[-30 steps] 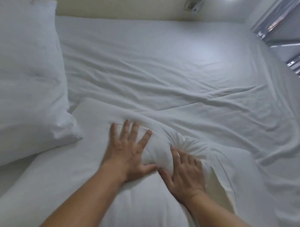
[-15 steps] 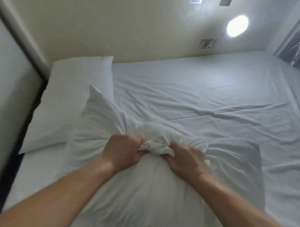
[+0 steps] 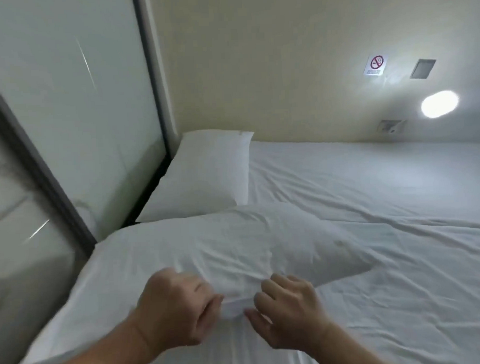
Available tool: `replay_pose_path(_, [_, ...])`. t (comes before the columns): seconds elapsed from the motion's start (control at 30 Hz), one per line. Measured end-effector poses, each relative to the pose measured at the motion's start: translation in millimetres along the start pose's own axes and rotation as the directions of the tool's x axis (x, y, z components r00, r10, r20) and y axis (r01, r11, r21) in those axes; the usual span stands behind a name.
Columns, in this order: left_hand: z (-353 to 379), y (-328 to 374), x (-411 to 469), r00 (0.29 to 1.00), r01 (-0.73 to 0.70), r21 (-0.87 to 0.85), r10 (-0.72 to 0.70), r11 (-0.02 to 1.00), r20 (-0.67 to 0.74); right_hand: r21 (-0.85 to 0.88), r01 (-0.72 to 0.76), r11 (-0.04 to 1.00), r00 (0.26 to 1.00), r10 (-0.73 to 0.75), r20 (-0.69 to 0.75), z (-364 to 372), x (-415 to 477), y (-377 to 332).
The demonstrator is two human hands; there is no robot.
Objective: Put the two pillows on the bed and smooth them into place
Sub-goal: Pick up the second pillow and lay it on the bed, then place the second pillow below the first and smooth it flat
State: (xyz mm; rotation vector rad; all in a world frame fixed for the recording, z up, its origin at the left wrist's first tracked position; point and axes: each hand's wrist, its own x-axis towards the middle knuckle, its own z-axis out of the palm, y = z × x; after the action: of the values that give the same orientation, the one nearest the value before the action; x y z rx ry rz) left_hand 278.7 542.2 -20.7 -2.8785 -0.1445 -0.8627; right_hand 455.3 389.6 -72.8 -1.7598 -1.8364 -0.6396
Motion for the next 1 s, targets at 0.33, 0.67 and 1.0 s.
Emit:
replay_pose_path(0.33, [110,-73,-38,0.534,0.594,0.282,-0.632,0.753,0.562,-0.095,-0.992,0.078,0.025,0.888,0.459,46,-44,0])
replay_pose_path(0.67, [237,-117,18,0.502,0.605,0.187,-0.553,0.774,0.664,0.182,-0.815,-0.55,-0.234,0.6,0.765,149,-10,46])
replay_pose_path(1.0, [218,-85,4,0.624,0.583,0.001,-0.448,0.813,0.64,-0.031,-0.926,-0.377,-0.356,0.841,0.407,172,-32,24])
